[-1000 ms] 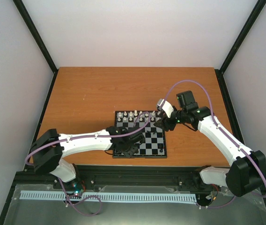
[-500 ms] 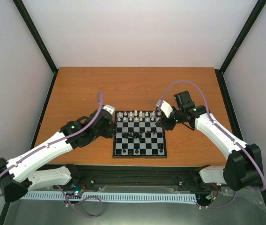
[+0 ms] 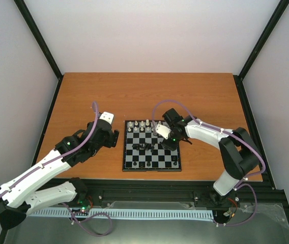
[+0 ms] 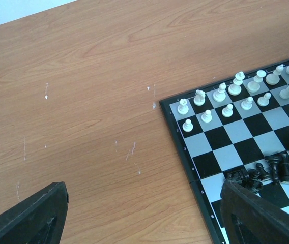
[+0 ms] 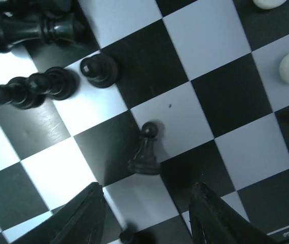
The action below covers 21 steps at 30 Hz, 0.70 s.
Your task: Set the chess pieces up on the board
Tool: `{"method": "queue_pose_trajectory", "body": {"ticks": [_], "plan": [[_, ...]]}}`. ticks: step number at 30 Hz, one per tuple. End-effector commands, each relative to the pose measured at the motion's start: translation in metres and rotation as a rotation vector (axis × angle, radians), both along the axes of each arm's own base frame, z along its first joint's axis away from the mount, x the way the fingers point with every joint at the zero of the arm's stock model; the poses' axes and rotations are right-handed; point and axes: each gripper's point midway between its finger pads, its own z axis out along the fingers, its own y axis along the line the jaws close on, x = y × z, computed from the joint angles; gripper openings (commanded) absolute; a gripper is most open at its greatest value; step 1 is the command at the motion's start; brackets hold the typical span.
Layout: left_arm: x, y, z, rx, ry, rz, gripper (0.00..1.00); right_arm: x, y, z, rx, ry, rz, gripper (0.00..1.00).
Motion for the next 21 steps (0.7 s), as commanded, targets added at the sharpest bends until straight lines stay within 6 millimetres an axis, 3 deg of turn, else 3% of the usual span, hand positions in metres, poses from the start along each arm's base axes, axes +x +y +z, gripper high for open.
{"method": "queue_pose_trajectory", "body": {"ticks": [1,8,21], "plan": [[0.005,0.002,0.005,0.005,-0.021,0.011,0.84,0.014,0.004,0.003,-0.044,-0.052,-0.009,0.45],[0.004,-0.001,0.002,0.003,-0.009,-0.004,0.84,0.015,0.010,0.002,-0.041,-0.050,-0.006,0.44],[0.004,-0.002,-0.001,0.010,0.001,-0.008,0.84,0.012,0.015,-0.011,-0.048,-0.005,0.001,0.28]]}}
